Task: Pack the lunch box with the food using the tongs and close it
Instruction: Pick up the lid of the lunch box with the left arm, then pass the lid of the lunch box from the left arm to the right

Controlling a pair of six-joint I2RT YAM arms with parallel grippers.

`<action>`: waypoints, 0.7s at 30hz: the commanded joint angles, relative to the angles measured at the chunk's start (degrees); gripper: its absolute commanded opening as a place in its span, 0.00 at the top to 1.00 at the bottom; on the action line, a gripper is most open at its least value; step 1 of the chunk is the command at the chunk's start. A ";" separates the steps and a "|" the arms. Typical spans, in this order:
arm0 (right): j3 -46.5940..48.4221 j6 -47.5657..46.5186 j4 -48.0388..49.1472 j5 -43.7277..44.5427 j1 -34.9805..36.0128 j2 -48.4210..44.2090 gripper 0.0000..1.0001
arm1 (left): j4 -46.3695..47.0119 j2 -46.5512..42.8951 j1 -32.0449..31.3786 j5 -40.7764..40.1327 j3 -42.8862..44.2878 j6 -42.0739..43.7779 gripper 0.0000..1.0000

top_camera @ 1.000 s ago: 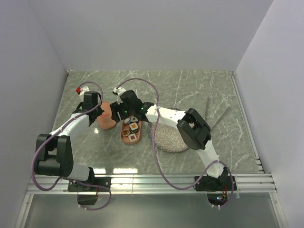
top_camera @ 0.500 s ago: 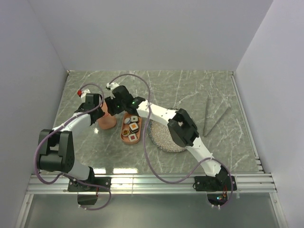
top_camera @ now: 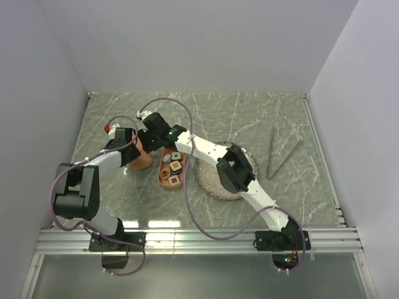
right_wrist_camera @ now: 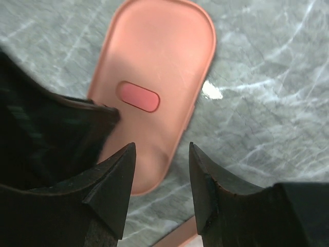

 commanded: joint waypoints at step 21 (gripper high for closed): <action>3.89 3.06 -3.91 -11.44 -0.02 6.29 0.47 | -0.44 6.20 -0.39 2.67 2.61 -1.70 0.61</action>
